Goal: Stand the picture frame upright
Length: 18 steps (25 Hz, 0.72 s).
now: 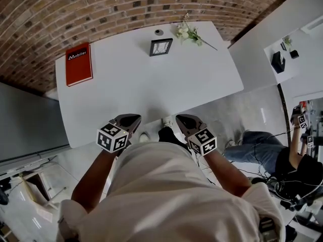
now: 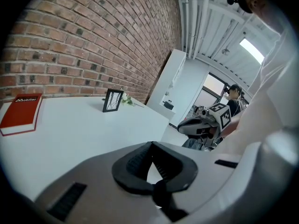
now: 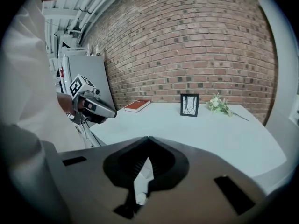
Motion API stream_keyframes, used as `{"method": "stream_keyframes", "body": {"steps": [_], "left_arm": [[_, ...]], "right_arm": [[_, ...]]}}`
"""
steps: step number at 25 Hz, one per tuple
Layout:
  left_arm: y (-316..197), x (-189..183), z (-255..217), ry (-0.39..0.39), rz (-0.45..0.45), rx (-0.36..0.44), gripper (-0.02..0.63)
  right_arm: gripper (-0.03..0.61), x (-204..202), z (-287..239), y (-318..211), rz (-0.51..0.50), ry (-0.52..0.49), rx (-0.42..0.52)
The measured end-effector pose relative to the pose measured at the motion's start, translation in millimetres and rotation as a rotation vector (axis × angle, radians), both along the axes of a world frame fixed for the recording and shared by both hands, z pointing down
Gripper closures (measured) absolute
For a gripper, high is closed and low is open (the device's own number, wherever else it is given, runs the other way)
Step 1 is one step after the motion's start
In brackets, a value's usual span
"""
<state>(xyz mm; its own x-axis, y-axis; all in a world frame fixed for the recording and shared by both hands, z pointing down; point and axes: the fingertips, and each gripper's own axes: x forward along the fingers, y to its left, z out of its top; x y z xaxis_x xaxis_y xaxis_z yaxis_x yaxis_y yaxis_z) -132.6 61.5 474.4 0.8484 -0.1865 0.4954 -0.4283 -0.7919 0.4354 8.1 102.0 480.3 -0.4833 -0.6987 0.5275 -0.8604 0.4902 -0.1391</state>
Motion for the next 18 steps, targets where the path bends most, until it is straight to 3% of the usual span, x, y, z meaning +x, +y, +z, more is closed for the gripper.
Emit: {"method": "stream_keyframes", "body": {"steps": [18], "left_arm": [[4, 11, -6, 0.001, 0.027, 0.008, 0.618]], "right_arm": [[0.574, 12, -8, 10, 0.023, -0.009, 0.014]]}}
